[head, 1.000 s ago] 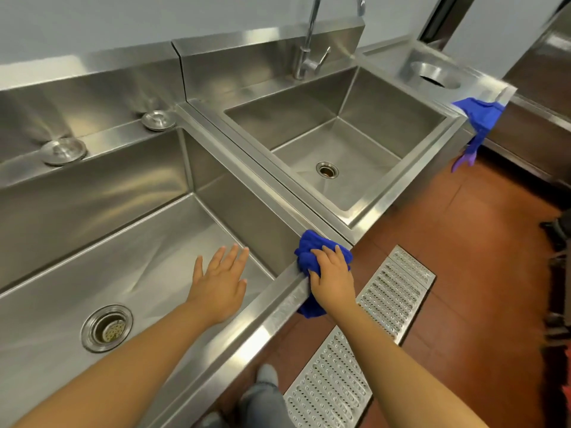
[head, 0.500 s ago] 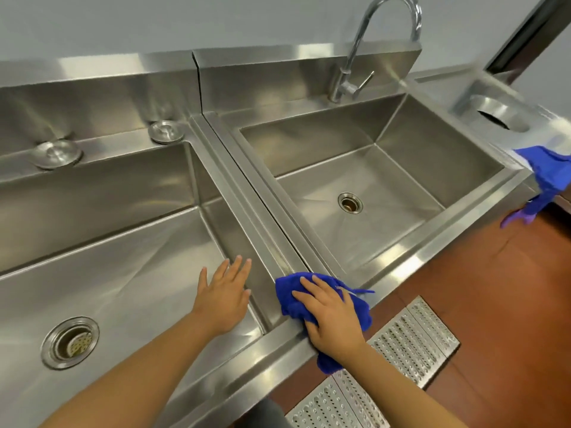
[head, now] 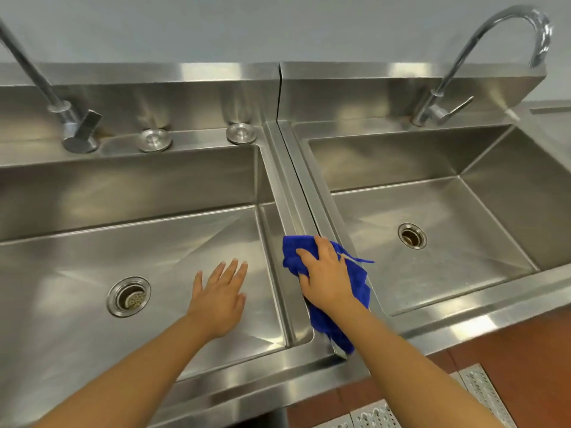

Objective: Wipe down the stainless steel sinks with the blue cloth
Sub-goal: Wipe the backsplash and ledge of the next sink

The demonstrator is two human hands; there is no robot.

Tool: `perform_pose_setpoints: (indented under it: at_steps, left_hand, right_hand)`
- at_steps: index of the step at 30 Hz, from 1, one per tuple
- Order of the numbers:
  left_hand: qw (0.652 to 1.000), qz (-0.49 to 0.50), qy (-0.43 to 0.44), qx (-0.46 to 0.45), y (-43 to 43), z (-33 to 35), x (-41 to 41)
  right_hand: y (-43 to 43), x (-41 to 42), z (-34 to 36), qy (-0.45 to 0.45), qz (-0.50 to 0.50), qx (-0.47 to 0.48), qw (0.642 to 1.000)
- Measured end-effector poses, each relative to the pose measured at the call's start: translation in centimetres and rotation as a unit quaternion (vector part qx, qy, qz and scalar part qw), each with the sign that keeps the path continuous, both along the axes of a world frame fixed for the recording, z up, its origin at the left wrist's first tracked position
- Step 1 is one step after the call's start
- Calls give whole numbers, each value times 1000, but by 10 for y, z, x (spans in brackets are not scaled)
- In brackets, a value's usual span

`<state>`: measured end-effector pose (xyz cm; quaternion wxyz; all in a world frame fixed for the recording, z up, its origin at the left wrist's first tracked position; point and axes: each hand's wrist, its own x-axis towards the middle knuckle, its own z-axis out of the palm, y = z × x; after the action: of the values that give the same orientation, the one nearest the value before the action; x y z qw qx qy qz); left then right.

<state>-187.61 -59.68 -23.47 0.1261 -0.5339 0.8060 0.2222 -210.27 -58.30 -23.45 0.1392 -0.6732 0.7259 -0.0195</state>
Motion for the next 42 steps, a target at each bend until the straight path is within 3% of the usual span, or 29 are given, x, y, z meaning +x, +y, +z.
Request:
perform_pose_setpoints:
  at_steps: [11, 23, 29, 36, 42]
  left_hand:
    - [998, 25, 33, 46, -4, -17, -17]
    - [992, 120, 33, 22, -15, -16, -13]
    - [988, 151, 27, -3, -17, -14, -23]
    - [990, 132, 28, -51, -17, -13, -23]
    - [988, 99, 63, -100, -13, -14, -11]
  right_hand:
    - [53, 1, -6, 33, -34, 18, 999]
    - [-49, 1, 2, 35, 10, 25, 999]
    - [-23, -10, -3, 40, 37, 1, 998]
    - [-47, -3, -19, 71, 26, -23, 997]
    - [-93, 0, -5, 27, 21, 14, 999]
